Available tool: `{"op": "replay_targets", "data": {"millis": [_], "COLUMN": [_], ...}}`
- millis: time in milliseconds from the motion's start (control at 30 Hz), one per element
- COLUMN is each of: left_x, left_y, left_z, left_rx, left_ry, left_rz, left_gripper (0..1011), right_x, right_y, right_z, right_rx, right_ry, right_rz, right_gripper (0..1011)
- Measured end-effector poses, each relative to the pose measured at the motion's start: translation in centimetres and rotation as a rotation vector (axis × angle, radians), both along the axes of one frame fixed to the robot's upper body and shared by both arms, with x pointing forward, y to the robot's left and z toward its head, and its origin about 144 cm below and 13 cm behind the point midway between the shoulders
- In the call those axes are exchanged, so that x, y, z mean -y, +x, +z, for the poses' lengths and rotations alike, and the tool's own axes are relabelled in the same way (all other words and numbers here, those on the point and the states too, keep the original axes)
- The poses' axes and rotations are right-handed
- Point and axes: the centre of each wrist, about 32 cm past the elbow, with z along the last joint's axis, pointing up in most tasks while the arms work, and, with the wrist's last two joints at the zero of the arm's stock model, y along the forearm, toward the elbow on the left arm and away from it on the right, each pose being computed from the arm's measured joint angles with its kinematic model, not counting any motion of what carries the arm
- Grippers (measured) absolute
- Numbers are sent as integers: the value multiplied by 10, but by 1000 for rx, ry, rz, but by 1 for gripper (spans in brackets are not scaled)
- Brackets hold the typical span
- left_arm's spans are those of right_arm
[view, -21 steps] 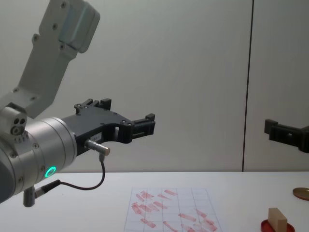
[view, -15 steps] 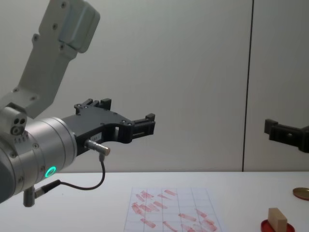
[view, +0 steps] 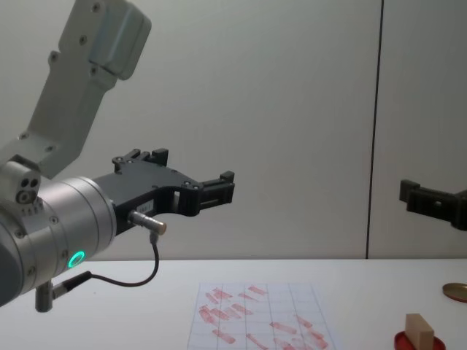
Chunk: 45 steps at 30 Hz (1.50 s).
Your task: Use the one hand to pick up the stamp and affix it onto the A4 paper.
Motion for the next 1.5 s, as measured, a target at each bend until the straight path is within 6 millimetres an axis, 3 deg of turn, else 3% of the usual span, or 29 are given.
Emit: {"op": "replay_targets", "data": {"millis": [1500], "left_x": [0], "left_y": [0], "left_z": [0], "left_rx": [0], "left_ry": [0], "left_rz": [0], "left_gripper": [993], "right_x": [0], "right_y": [0], "right_z": [0], "right_rx": [0], "right_ry": [0], "right_rz": [0], "right_gripper": [1001]}}
